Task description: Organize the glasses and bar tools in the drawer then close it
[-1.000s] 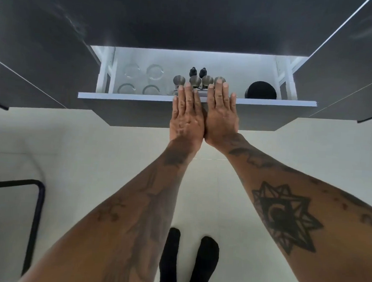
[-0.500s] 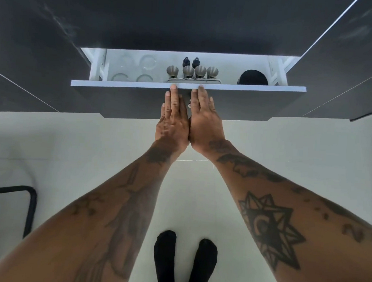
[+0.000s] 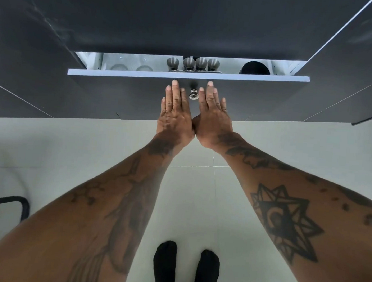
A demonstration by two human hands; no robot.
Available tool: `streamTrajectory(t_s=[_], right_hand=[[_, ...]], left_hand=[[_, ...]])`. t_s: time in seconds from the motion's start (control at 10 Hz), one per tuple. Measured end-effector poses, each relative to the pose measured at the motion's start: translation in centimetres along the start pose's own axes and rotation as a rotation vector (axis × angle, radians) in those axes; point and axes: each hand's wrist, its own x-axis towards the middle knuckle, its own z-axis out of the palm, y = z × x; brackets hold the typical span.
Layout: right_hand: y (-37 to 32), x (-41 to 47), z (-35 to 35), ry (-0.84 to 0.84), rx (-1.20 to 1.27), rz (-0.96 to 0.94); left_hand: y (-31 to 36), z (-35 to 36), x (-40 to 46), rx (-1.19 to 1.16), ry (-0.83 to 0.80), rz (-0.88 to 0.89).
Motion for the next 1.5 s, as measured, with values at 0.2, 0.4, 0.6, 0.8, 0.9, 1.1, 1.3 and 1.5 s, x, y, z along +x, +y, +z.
streamTrajectory(t_s=[0.2,0.4,0.6,0.8,0.9,1.1,1.3,1.5], right_hand=[[-0.2,3.6,-2.1,-0.005,0.004,0.019],[-0.8,4.4,-2.7,0.006,-0.098,-0.006],[-0.4,5.1,-1.4,-0.053,-0.042,-0.006],[0.4,6.5,-0.9,-0.075,0.061,-0.005],[0.5,6.5,-1.1,-0.063,0.069,-0.014],[-0.9,5.1,-5.3,-0.037,-0.066,-0.066],[-3.0,0.5,-15.0,0.015,-0.084,-0.073],[-5.4,-6.1,-26.0,0.141,-0.023,-0.124]], left_hand=[[0.2,-2.3,3.8,0.085,-0.025,0.026],[1.1,-2.6,4.3,0.125,0.016,0.027],[0.0,-1.3,5.1,0.085,-0.083,0.009],[-0.5,-1.5,6.5,0.055,-0.146,0.010],[-0.3,-1.9,6.6,0.044,-0.146,-0.008],[1.2,-5.2,4.9,0.121,-0.100,0.027],[4.8,-15.1,1.3,0.199,-0.015,0.089],[8.6,-26.4,-5.1,0.168,0.062,0.126]])
